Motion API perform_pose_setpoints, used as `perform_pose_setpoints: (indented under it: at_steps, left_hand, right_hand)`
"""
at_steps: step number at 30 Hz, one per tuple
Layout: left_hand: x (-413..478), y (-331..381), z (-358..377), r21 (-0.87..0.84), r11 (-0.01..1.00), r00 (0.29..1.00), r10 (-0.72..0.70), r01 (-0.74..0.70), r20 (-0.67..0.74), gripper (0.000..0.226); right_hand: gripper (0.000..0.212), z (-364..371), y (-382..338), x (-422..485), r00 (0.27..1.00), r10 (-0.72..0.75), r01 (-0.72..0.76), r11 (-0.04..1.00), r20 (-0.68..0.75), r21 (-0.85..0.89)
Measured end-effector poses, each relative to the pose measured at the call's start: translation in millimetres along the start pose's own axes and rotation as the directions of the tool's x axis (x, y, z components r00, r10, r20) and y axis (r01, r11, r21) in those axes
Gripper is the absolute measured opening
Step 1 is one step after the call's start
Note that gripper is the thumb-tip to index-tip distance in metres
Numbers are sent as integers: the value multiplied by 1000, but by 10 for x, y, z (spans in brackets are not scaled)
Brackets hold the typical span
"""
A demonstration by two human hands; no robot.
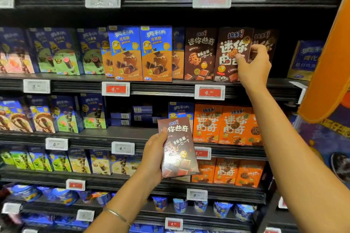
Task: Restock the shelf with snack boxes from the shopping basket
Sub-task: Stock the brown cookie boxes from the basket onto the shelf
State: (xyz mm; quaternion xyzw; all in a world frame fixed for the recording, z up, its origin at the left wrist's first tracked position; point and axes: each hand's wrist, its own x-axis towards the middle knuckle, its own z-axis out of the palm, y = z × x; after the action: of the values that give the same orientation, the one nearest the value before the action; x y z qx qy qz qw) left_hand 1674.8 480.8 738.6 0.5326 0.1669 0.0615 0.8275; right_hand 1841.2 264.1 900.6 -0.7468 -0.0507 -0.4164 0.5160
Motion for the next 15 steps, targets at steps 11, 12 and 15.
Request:
perform_pose_setpoints:
  at_steps: [11, 12, 15]
  left_hand:
    - [-10, 32, -4, -3, 999, 999, 43, -42, 13, 37]
    - [-16, 43, 7, 3, 998, 998, 62, -62, 17, 36]
    - [-25, 116, 101, 43, 983, 982, 178, -181, 66, 33]
  right_hand:
    - [54, -136, 14, -201, 999, -31, 32, 999, -44, 31]
    - [50, -183, 3, -327, 993, -66, 72, 995, -96, 63]
    - [27, -282, -34, -784, 972, -192, 213, 963, -133, 164]
